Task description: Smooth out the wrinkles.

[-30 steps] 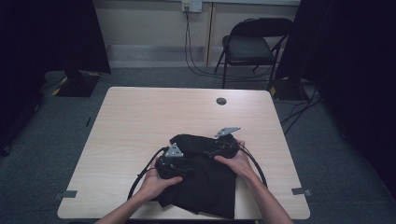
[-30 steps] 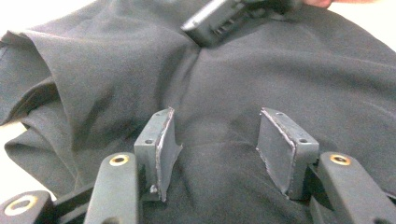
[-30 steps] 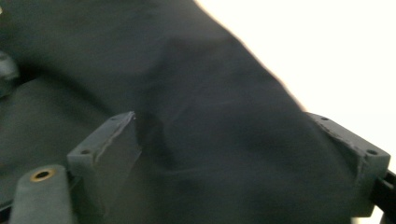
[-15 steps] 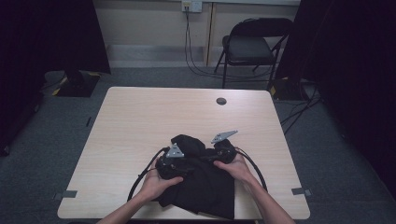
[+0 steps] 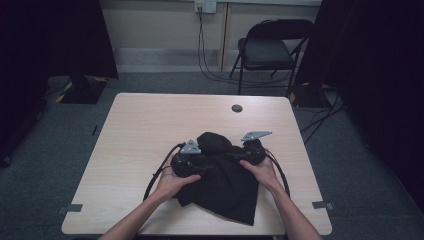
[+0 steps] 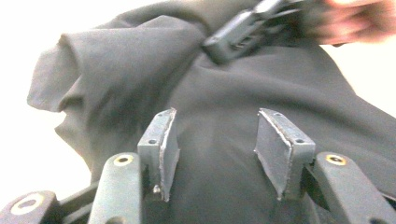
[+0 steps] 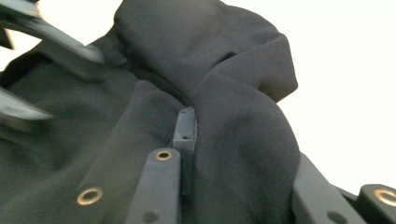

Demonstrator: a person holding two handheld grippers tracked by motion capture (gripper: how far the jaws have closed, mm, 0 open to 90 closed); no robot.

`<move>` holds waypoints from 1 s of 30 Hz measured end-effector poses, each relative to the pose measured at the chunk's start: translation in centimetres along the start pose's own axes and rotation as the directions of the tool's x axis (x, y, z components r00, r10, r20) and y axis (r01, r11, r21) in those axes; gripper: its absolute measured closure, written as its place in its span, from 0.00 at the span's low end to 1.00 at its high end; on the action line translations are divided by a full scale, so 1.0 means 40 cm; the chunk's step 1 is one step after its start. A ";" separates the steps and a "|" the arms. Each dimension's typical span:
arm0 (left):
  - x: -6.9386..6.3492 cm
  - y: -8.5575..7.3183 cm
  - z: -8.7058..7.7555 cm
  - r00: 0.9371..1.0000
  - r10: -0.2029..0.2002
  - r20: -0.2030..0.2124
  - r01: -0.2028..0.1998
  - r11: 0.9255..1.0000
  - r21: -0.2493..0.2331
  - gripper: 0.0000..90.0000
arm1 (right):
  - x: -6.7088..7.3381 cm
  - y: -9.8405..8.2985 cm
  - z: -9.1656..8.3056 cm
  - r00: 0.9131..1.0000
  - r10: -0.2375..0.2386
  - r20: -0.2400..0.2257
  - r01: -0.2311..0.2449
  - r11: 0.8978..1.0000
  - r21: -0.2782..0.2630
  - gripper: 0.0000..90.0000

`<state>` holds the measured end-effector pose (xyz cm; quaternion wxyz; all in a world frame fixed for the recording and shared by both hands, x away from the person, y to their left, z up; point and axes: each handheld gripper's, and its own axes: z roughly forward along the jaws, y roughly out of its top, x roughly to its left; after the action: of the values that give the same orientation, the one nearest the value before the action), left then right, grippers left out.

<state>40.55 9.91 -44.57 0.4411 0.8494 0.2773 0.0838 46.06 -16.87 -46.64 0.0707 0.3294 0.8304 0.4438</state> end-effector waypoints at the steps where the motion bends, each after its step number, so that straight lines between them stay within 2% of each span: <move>1: -0.007 -0.003 -0.020 1.000 0.011 0.004 -0.011 1.000 0.016 0.55 | -0.006 0.000 -0.007 1.000 0.004 0.008 -0.004 1.000 -0.005 0.80; 3: -0.020 -0.018 -0.045 0.999 0.037 0.008 -0.037 0.999 0.014 0.57 | -0.015 0.001 -0.019 0.999 0.002 0.033 -0.002 1.000 -0.009 0.80; 5: -0.024 -0.041 -0.050 0.999 0.008 0.043 -0.009 1.000 0.006 0.56 | -0.020 0.003 -0.031 0.999 0.005 0.052 -0.004 1.000 -0.019 0.80; 6: -0.024 -0.053 -0.039 0.998 -0.005 0.061 0.003 1.000 0.029 0.54 | -0.022 0.004 -0.036 0.998 0.005 0.060 -0.004 1.000 -0.025 0.80; 7: -0.025 -0.063 -0.022 1.000 0.006 0.030 -0.007 0.998 0.057 0.53 | -0.022 0.006 -0.040 0.998 0.008 0.067 -0.006 1.000 -0.027 0.80; 8: -0.025 -0.063 -0.022 1.000 0.006 0.030 -0.007 0.998 0.057 0.52 | -0.020 0.007 -0.042 0.997 0.003 0.076 -0.001 1.000 -0.027 0.80; 9: -0.019 -0.077 0.015 1.000 0.019 0.006 -0.020 0.997 0.074 0.50 | -0.016 0.010 -0.043 0.997 -0.006 0.083 0.008 1.000 -0.029 0.80; 12: -0.013 -0.074 0.040 0.998 -0.017 -0.057 0.020 0.998 0.053 0.49 | 0.009 0.024 -0.055 0.994 -0.035 0.099 0.040 0.998 -0.048 0.80; 13: -0.013 -0.074 0.040 0.998 -0.017 -0.057 0.020 0.998 0.053 0.49 | 0.020 0.031 -0.062 0.994 -0.048 0.103 0.053 0.997 -0.054 0.79; 14: -0.015 -0.076 0.053 0.996 0.012 -0.089 -0.006 0.998 0.067 0.49 | 0.033 0.037 -0.068 0.993 -0.063 0.102 0.069 0.996 -0.062 0.79; 15: -0.014 -0.079 0.057 0.995 0.008 -0.099 -0.001 0.998 0.069 0.49 | 0.048 0.043 -0.074 0.990 -0.087 0.113 0.094 0.994 -0.062 0.79; 16: -0.012 -0.082 0.061 0.995 -0.012 -0.097 0.018 0.998 0.064 0.49 | 0.069 0.049 -0.077 0.983 -0.129 0.133 0.136 0.989 -0.048 0.79; 18: -0.010 -0.084 0.064 0.995 -0.018 -0.098 0.025 0.997 0.071 0.49 | 0.113 0.052 -0.078 0.972 -0.191 0.140 0.198 0.980 -0.033 0.79; 19: -0.008 -0.085 0.067 0.994 -0.006 -0.107 0.014 0.997 0.075 0.49 | 0.113 0.052 -0.078 0.972 -0.191 0.140 0.198 0.980 -0.033 0.79; 20: -0.007 -0.089 0.073 0.994 -0.025 -0.107 0.033 0.997 0.075 0.49 | 0.164 0.051 -0.072 0.951 -0.269 0.151 0.272 0.962 -0.002 0.79; 21: -0.004 -0.091 0.076 0.994 -0.035 -0.104 0.042 0.996 0.075 0.49 | 0.178 0.051 -0.070 0.949 -0.279 0.146 0.282 0.959 -0.001 0.78; 24: 0.000 -0.096 0.077 0.994 -0.054 -0.097 0.060 0.996 0.066 0.49 | 0.220 0.037 -0.054 0.952 -0.284 0.118 0.286 0.958 -0.003 0.78; 27: 0.002 -0.096 0.075 0.994 -0.048 -0.101 0.055 0.996 0.069 0.51 | 0.239 0.009 -0.025 0.958 -0.274 0.085 0.272 0.961 0.038 0.76; 28: 0.003 -0.096 0.076 0.993 -0.047 -0.104 0.054 0.996 0.067 0.51 | 0.243 -0.001 -0.015 0.957 -0.281 0.075 0.277 0.959 0.054 0.74; 30: 0.003 -0.097 0.075 0.994 -0.048 -0.102 0.055 0.996 0.066 0.52 | 0.251 -0.013 -0.007 0.960 -0.273 0.068 0.270 0.962 0.047 0.65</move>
<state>40.29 9.64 -49.45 0.3993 0.8512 0.3238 0.1054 37.94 -11.13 -45.13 0.1556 0.2299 0.8726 0.4019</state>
